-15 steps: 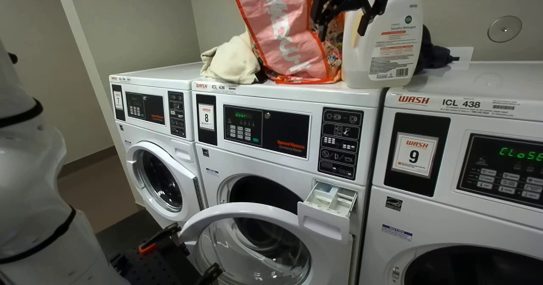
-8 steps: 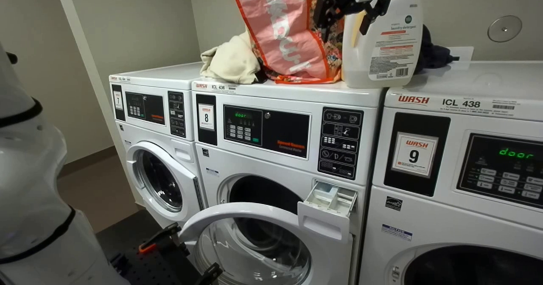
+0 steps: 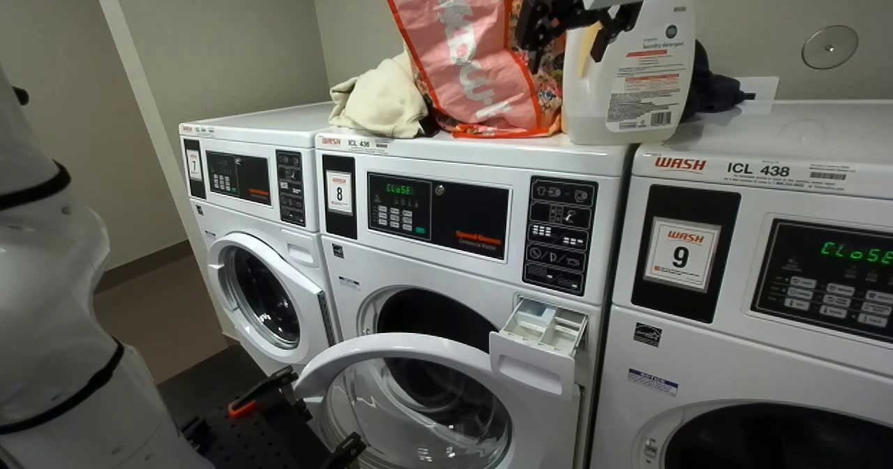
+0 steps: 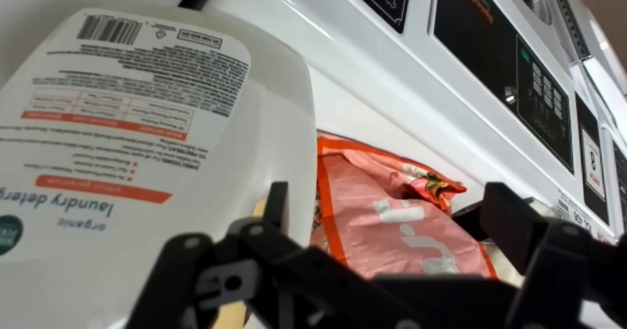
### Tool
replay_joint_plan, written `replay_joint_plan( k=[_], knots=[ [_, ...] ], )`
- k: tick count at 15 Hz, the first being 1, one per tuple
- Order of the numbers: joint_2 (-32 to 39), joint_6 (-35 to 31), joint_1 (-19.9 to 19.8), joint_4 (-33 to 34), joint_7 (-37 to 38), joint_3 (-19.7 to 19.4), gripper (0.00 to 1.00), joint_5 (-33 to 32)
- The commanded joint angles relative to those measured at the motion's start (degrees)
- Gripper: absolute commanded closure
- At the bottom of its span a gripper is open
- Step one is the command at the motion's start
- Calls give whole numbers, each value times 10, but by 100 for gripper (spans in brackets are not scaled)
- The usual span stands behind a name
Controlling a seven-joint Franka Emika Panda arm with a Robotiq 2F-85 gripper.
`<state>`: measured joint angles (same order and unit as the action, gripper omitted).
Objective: Pour fabric softener into the soap chamber
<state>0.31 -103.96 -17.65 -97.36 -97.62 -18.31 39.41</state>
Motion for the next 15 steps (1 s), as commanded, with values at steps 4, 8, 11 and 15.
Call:
replay_joint_plan(
  k=[4,8,11,15],
  knots=[
    [-15,-4,-2,-29,-13,2,0,53],
    [-12,-6,-1,-47,-23,2,0,82],
    [-10,-11,0,-58,-41,3,0,108],
    [-11,-18,2,-69,-66,4,0,140]
  ],
)
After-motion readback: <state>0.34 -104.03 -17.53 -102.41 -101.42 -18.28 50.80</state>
